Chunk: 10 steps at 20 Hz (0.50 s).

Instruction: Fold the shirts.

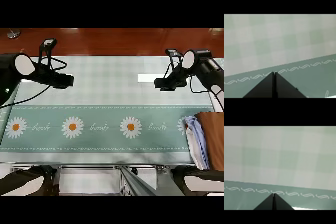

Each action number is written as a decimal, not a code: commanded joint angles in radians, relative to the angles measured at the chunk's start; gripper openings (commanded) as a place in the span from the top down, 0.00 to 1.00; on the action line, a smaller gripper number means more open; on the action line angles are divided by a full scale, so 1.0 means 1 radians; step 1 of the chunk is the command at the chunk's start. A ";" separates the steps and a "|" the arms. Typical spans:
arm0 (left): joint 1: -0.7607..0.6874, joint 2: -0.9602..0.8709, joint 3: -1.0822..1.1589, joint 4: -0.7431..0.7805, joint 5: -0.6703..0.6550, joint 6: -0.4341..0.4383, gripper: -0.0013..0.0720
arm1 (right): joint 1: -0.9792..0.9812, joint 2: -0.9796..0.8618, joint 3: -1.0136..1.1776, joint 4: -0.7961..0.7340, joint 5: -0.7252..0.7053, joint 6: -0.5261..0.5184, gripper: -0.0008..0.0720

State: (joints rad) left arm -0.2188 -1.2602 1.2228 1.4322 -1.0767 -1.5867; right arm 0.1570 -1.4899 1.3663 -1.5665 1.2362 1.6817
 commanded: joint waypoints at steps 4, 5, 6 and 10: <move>0.000 -0.024 -0.001 0.031 -0.013 -0.005 0.95 | 0.012 -0.006 -0.021 -0.058 0.001 0.011 0.95; 0.000 -0.025 -0.001 0.031 -0.013 -0.005 0.95 | 0.012 -0.006 -0.021 -0.058 0.001 0.011 0.95; 0.000 -0.025 -0.001 0.031 -0.013 -0.005 0.95 | 0.012 -0.006 -0.021 -0.059 0.001 0.011 0.95; 0.000 -0.025 -0.001 0.031 -0.013 -0.005 0.95 | 0.012 -0.006 -0.021 -0.059 0.001 0.011 0.95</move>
